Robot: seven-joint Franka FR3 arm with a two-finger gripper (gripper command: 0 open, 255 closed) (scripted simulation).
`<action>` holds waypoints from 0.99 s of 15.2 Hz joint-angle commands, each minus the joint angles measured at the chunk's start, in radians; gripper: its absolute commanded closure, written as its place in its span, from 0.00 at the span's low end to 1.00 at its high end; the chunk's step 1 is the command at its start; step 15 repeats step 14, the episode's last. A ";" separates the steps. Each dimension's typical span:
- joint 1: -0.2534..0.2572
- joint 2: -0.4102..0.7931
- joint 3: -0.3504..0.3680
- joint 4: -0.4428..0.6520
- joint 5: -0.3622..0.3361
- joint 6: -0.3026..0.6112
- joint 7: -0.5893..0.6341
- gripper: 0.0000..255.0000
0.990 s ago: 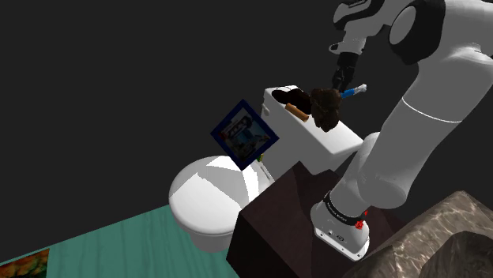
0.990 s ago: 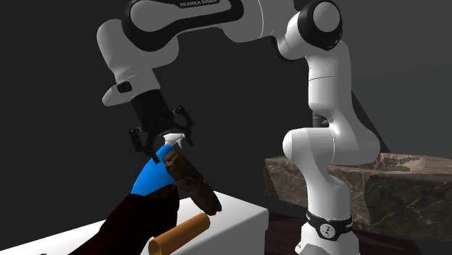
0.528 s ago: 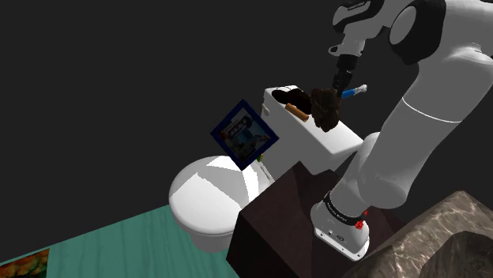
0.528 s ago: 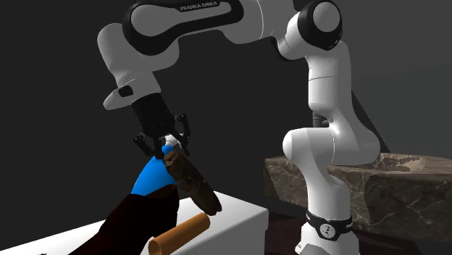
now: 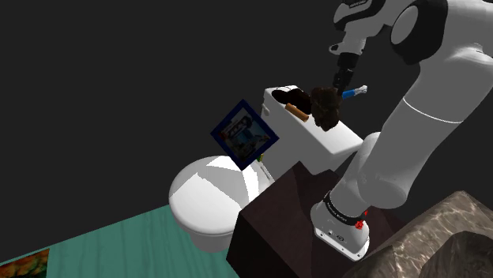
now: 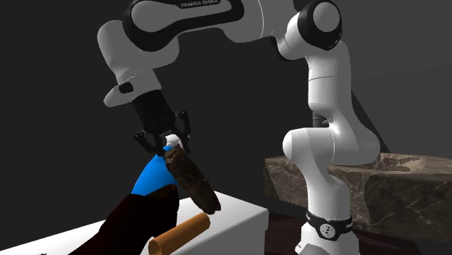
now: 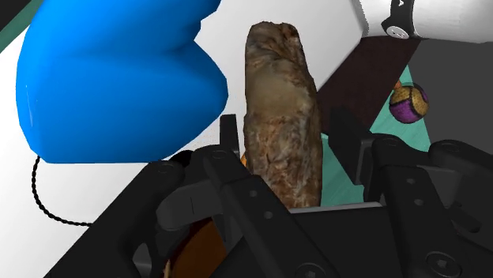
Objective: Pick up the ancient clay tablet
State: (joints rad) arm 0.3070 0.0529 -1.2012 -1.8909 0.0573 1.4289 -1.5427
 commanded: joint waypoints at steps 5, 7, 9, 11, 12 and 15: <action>0.003 -0.023 -0.002 0.073 -0.017 -0.078 0.015 1.00; 0.003 -0.027 -0.002 0.098 -0.019 -0.104 0.018 1.00; 0.002 -0.027 -0.002 0.125 -0.019 -0.131 0.018 1.00; 0.001 -0.025 -0.002 0.152 -0.018 -0.158 0.018 1.00; 0.000 -0.023 -0.002 0.167 -0.017 -0.172 0.017 1.00; 0.000 -0.023 -0.002 0.169 -0.017 -0.174 0.017 1.00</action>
